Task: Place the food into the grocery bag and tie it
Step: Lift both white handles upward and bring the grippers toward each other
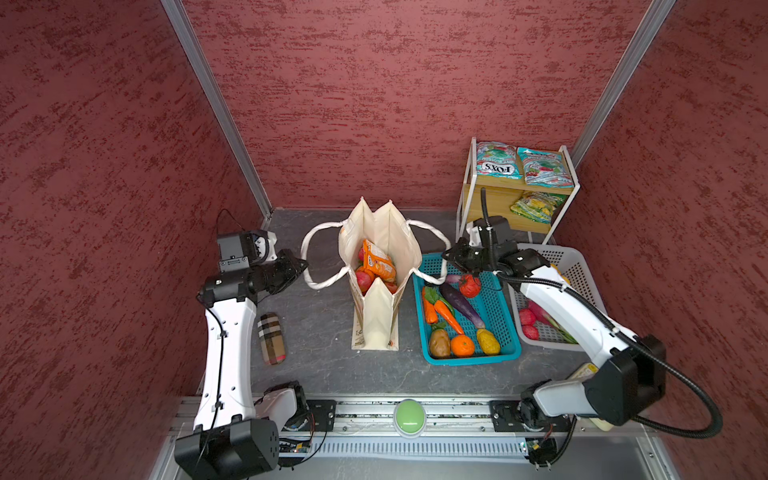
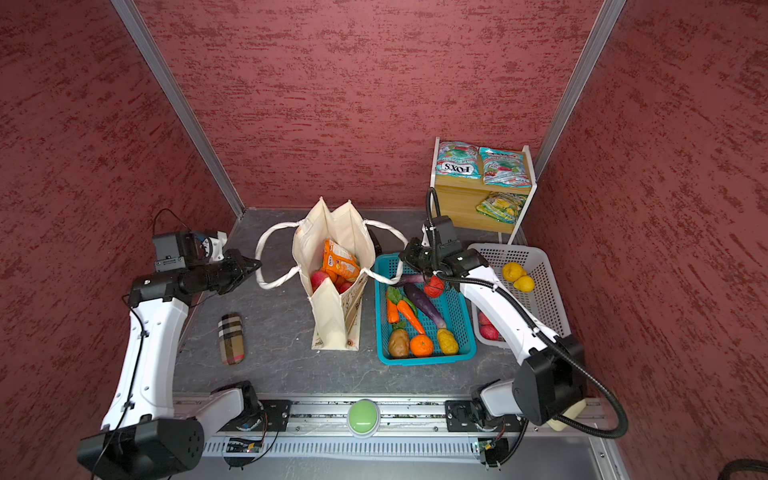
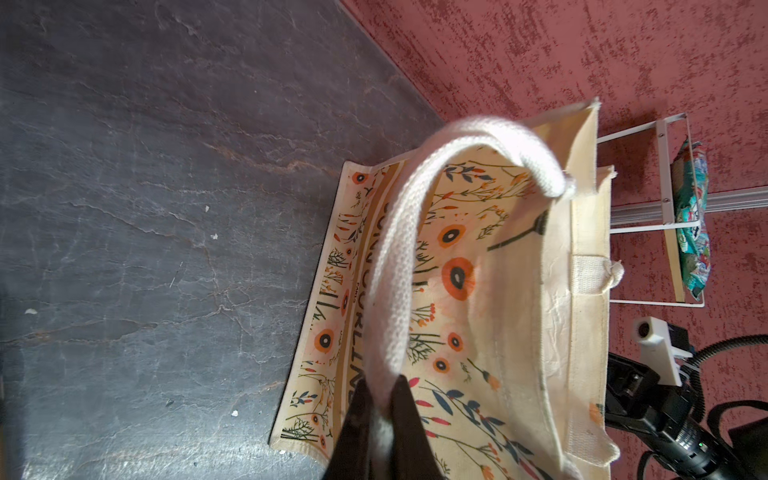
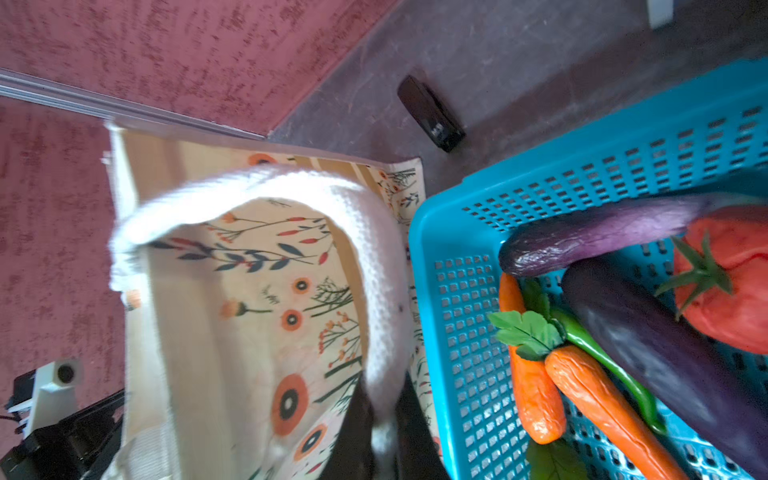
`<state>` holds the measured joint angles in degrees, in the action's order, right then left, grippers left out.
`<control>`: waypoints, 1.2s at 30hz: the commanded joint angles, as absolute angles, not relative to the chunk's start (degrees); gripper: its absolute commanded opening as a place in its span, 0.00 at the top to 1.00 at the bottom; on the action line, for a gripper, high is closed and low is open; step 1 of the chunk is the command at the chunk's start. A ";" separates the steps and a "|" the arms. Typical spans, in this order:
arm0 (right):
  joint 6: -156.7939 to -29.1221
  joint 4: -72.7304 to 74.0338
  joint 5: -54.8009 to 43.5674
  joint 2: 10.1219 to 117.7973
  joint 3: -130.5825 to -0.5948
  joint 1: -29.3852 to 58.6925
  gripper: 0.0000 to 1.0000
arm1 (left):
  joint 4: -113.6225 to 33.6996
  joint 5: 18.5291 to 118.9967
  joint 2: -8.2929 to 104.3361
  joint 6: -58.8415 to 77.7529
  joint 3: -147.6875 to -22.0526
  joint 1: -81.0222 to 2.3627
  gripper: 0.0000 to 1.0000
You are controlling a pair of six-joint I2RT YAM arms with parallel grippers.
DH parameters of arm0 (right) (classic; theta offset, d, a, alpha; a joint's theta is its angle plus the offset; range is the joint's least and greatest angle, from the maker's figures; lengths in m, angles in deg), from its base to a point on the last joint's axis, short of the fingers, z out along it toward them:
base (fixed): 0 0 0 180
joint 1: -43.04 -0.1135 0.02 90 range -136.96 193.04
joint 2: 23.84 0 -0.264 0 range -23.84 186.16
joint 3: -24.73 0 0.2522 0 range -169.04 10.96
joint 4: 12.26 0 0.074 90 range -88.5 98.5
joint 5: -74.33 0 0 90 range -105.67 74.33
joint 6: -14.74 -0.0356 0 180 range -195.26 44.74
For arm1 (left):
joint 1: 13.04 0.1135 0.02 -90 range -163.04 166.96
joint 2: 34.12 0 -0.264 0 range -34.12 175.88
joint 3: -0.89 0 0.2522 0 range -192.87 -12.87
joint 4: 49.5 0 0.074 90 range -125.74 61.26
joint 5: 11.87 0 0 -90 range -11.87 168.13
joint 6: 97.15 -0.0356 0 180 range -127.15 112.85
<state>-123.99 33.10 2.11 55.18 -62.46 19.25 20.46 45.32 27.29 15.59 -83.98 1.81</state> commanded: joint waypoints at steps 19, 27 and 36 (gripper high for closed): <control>-119.43 29.56 12.40 59.11 -87.30 13.99 1.00 | 13.35 49.31 31.84 23.22 -108.87 -17.09 1.00; -117.90 25.50 14.45 67.14 -93.15 9.20 1.00 | 11.47 52.72 39.49 22.70 -115.21 -26.48 1.00; -117.71 21.73 16.37 72.68 -96.53 5.63 1.00 | 10.14 53.70 44.22 22.80 -119.17 -31.49 1.00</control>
<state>-118.04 25.77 14.05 71.99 -94.44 6.48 13.69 53.32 43.79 22.83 -117.29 -30.45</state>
